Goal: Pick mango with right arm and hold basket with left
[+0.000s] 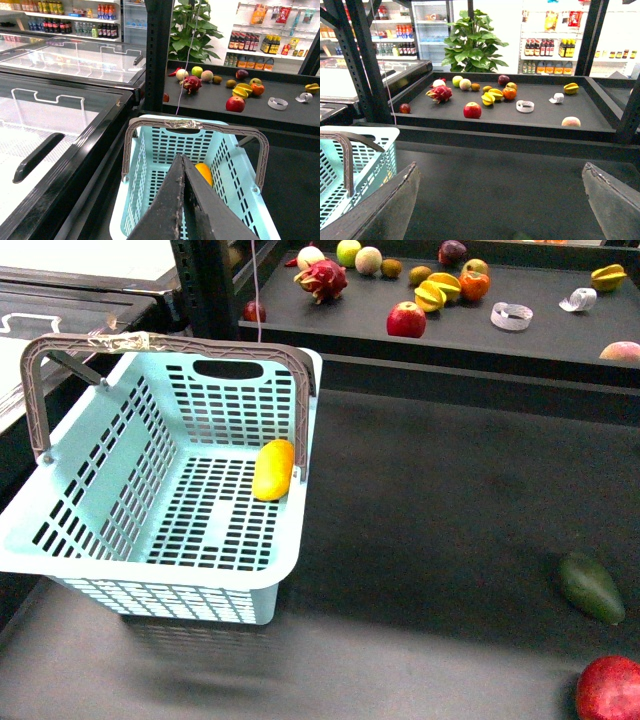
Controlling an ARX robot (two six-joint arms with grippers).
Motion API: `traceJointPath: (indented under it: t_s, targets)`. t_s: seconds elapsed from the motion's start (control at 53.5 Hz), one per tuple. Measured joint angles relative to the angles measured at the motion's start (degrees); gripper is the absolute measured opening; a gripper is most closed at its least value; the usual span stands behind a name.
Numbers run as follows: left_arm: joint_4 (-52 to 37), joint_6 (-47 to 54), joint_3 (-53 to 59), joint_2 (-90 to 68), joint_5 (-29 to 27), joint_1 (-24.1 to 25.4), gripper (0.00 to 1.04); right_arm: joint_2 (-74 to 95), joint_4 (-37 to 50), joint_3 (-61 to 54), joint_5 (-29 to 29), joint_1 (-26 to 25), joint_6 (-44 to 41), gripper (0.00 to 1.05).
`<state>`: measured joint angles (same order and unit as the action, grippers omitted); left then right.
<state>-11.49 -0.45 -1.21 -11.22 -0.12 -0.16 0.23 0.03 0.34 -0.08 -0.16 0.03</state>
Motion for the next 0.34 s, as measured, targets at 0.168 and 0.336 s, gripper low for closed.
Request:
traceJointPath:
  t_s: [0.168,0.336]
  targets:
    - [11.04,0.02,0.0,10.49,0.15,0.02,0.02,0.0,0.0,0.0,0.02,0.0,-0.02,0.97]
    - [11.34,0.02,0.0,10.88,0.11,0.02,0.02,0.0,0.0,0.0,0.0,0.0,0.0,0.97]
